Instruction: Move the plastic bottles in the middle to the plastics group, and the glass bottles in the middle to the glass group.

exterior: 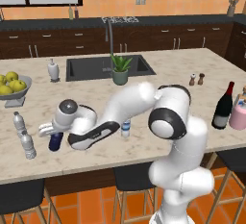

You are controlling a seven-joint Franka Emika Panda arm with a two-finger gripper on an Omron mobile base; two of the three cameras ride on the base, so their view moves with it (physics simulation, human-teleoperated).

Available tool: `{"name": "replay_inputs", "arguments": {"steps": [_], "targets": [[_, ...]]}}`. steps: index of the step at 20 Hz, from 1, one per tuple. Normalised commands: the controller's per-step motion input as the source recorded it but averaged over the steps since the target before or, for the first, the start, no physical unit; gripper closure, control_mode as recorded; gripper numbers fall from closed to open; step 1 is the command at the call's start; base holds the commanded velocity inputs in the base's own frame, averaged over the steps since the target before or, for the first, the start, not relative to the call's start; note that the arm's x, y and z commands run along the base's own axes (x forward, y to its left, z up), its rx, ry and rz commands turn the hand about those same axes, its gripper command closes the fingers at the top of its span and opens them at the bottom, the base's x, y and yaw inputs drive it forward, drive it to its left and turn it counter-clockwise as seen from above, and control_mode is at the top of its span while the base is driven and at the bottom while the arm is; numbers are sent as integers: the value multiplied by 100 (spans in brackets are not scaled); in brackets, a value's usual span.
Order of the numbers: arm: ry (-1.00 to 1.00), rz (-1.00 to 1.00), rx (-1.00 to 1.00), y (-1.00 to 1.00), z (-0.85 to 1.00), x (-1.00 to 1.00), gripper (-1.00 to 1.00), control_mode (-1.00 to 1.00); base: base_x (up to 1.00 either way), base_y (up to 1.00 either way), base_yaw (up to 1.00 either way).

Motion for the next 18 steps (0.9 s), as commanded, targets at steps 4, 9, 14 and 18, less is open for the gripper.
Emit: {"name": "replay_inputs", "arguments": {"steps": [4, 9, 14, 18], "targets": [[-4, 0, 6, 15, -30, 12, 100, -100, 0, 0, 0], [0, 0, 6, 49, -34, 1, 100, -100, 0, 0, 0], [0, 0, 0, 20, -37, 5, 100, -100, 0, 0, 0], [1, 0, 0, -13, -65, -12, 100, -100, 0, 0, 0]]}}
